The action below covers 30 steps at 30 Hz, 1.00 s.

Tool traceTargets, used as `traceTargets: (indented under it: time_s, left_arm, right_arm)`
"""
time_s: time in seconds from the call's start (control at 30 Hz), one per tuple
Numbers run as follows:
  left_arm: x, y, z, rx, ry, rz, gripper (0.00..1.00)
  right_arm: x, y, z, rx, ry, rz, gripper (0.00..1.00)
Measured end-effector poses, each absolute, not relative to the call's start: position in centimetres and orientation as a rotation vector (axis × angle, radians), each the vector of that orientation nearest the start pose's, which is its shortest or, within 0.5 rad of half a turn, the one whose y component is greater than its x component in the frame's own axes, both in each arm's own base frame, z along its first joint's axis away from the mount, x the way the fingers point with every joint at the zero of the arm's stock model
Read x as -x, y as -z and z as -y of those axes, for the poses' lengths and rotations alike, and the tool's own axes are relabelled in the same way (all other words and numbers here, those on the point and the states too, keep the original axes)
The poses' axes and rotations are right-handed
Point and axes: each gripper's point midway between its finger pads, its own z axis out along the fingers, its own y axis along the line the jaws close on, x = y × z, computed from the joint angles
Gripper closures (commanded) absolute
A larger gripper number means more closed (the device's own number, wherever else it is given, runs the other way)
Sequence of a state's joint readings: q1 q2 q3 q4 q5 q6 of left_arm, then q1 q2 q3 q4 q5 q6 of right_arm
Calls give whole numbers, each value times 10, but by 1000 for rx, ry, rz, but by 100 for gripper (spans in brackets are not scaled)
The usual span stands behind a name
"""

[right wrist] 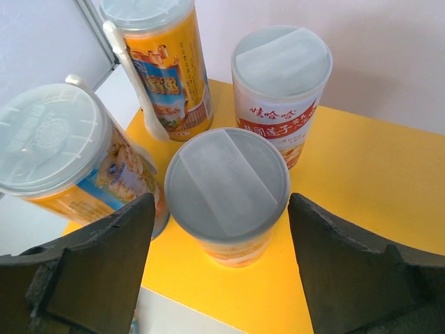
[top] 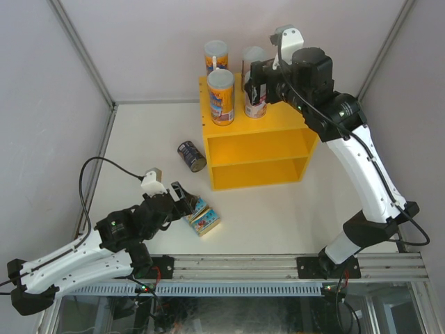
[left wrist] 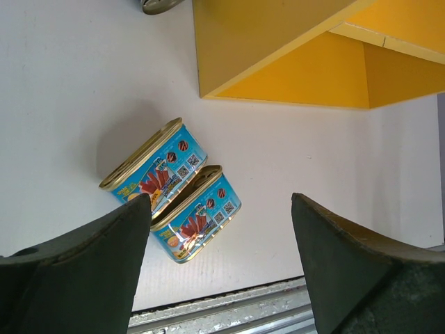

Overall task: Place and organize the canned foods onto the counter
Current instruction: Place the canned food on the counter.

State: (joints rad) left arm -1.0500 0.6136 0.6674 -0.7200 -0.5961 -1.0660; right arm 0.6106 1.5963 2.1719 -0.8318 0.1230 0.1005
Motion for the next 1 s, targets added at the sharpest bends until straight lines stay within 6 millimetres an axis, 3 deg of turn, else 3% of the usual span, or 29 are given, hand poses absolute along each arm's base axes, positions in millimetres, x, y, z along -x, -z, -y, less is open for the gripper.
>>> traceTargets:
  time_s: [0.53, 1.0]
  left_arm:
    - [-167, -167, 150, 437, 569, -2165, 14]
    - [-163, -154, 153, 454, 560, -2241, 13]
  right_arm:
    - [-331, -488, -230, 386, -419, -1725, 23]
    - [-268, -526, -231, 417, -455, -1604, 23]
